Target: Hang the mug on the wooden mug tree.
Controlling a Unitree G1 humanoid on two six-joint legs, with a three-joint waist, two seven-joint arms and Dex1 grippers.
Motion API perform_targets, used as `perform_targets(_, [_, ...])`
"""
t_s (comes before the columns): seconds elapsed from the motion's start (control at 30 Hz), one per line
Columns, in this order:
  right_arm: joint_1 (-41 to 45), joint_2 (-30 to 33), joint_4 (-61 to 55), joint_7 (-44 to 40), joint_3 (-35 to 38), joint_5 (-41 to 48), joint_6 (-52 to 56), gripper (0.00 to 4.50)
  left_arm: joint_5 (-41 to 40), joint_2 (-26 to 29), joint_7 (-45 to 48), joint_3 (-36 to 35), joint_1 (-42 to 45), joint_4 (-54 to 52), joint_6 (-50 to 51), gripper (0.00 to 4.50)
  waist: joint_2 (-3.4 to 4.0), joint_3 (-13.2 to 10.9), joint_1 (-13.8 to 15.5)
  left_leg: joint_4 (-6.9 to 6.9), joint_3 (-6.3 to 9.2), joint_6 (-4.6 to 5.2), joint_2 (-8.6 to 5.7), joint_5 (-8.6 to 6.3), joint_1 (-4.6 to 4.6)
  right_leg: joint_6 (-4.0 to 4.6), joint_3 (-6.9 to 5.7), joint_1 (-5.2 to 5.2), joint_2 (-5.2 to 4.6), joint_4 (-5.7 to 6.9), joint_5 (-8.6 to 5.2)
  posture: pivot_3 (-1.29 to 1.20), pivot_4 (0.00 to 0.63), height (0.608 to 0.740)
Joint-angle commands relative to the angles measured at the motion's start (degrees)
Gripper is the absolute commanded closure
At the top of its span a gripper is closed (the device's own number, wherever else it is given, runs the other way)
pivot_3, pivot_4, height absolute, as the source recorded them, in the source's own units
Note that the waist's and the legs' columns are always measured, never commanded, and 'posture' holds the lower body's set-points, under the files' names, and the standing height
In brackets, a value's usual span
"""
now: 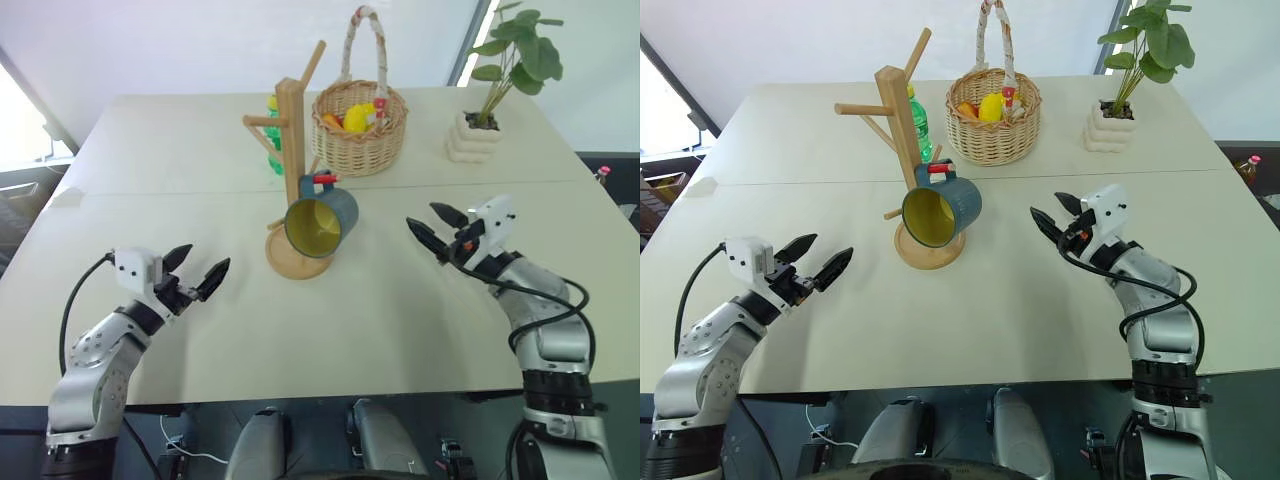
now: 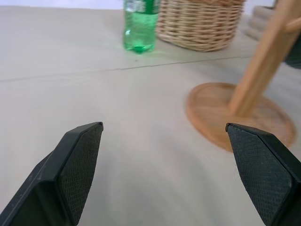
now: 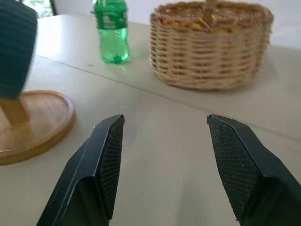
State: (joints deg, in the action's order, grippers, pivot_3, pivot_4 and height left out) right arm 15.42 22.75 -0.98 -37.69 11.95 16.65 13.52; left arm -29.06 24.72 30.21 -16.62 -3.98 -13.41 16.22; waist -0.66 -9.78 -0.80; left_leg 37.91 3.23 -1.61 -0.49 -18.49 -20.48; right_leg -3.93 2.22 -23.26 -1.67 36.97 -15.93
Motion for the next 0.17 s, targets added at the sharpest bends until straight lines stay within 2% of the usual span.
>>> perform_targets(0.03, [-0.25, -0.73, 1.02, 0.90, 0.51, 0.56, -3.58, 1.61, -0.49, -1.12, -2.10, -2.70, -0.81, -1.03, -1.15, 0.00, 0.00, 0.00, 0.04, 0.00, 0.00, 0.00, 0.00, 0.00, 0.01, 0.00, 0.00, 0.01, 0.00, -0.01, 0.00, 0.00, 0.150, 0.740])
perform_targets(0.17, [0.10, -0.91, 3.66, 0.55, 0.17, 0.97, -4.78, 1.61, -0.24, -2.02, -3.53, -2.95, -1.94, -1.55, -0.64, 0.00, 0.00, 0.00, 0.06, 0.01, 0.01, 0.00, 0.00, 0.00, 0.03, 0.00, 0.00, 0.04, 0.00, 0.00, 0.00, 0.00, 0.150, 0.740])
